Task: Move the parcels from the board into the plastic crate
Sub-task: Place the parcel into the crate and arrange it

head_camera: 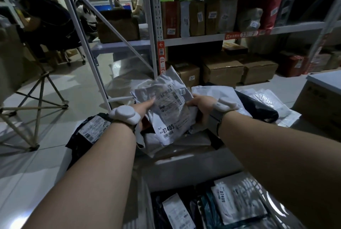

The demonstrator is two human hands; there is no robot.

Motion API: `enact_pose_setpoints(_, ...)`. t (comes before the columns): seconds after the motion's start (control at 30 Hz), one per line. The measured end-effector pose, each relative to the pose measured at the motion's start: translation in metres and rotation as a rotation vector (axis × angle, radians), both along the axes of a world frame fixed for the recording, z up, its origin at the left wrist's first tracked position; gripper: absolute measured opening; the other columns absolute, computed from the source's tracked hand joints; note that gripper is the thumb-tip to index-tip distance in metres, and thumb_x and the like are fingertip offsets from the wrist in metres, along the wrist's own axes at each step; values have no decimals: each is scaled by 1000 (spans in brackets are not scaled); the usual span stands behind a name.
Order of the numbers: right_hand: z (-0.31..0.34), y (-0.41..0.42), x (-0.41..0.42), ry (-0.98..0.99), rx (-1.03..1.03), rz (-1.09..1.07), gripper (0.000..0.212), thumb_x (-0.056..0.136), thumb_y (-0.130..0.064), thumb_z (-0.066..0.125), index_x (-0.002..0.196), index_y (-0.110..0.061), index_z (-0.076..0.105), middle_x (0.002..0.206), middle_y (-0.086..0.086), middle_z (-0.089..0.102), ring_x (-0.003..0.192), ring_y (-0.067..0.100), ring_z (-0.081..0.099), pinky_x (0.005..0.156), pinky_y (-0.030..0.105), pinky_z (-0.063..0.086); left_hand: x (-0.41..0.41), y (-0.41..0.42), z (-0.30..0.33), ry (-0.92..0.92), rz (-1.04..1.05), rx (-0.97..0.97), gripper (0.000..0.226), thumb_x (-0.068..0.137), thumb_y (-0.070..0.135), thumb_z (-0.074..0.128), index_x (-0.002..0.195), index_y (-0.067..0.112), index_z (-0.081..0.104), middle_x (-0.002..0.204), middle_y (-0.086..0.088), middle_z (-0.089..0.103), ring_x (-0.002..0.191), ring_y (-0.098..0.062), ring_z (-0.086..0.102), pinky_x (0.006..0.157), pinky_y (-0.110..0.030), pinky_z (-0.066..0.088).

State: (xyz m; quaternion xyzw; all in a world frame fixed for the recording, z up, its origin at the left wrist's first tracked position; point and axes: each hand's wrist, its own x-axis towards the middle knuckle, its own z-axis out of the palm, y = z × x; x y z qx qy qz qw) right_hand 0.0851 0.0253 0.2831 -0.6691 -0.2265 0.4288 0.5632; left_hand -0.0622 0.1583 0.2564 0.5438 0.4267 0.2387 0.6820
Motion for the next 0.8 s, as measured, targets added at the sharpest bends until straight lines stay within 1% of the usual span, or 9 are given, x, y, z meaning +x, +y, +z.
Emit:
enact_pose_setpoints(0.1,-2,-10,2,25,39,9,45,90,2,50,134,-4,48,105,12,56,71,18,55,100,45,43,2,-14,11,33,-64,32,44,80,42,70,103,5,65,105,-13,69,99,-29,67,97,-45,49)
enact_pose_setpoints(0.17,-5,-21,8,10,35,29,38,89,2,49,126,-8,55,119,20,60,83,26,62,99,43,45,4,-17,13,39,-27,48,50,80,37,71,113,2,60,104,-14,65,101,-31,65,92,-45,52)
enact_pose_setpoints(0.27,-9,-34,15,-31,-27,66,21,86,0,53,97,-15,64,122,24,61,110,40,59,99,54,46,8,-29,16,-38,-88,-30,36,77,26,75,104,2,68,102,-17,70,96,-32,67,95,-48,50)
enact_pose_setpoints(0.4,-21,-54,20,-12,-74,49,20,81,2,52,94,-7,64,114,23,64,105,43,60,93,51,49,10,-45,16,-44,-131,-11,40,77,20,76,108,-3,66,111,-25,66,105,-39,63,96,-55,47)
enact_pose_setpoints(0.5,-26,-78,22,148,-18,117,23,84,-1,52,105,-2,60,103,21,64,84,38,64,69,41,54,14,-68,16,29,-167,87,20,83,18,70,90,-1,69,75,-12,74,68,-26,70,65,-32,59)
enact_pose_setpoints(0.57,-28,-89,24,195,30,172,23,93,-5,49,112,-8,60,107,17,67,88,34,67,70,41,58,15,-81,16,54,-194,139,17,84,18,68,86,1,67,59,-4,71,52,-16,66,50,-21,52)
enact_pose_setpoints(0.67,-39,-99,24,188,86,120,29,92,-15,58,119,-4,59,120,18,64,109,38,61,92,53,50,16,-94,11,89,-181,151,17,83,16,70,87,0,66,66,-7,72,64,-22,69,63,-29,57)
enact_pose_setpoints(0.73,-45,-110,22,178,114,74,20,93,-13,56,110,-7,63,114,16,66,104,35,63,87,47,53,18,-109,8,132,-190,141,29,80,20,73,95,-4,66,84,-16,72,80,-33,69,79,-44,58)
enact_pose_setpoints(0.8,-51,-116,20,173,138,28,13,93,-10,55,102,-10,65,104,14,68,94,30,65,82,42,54,19,-119,4,157,-198,146,32,81,22,73,98,-4,66,96,-21,70,89,-37,68,85,-49,55)
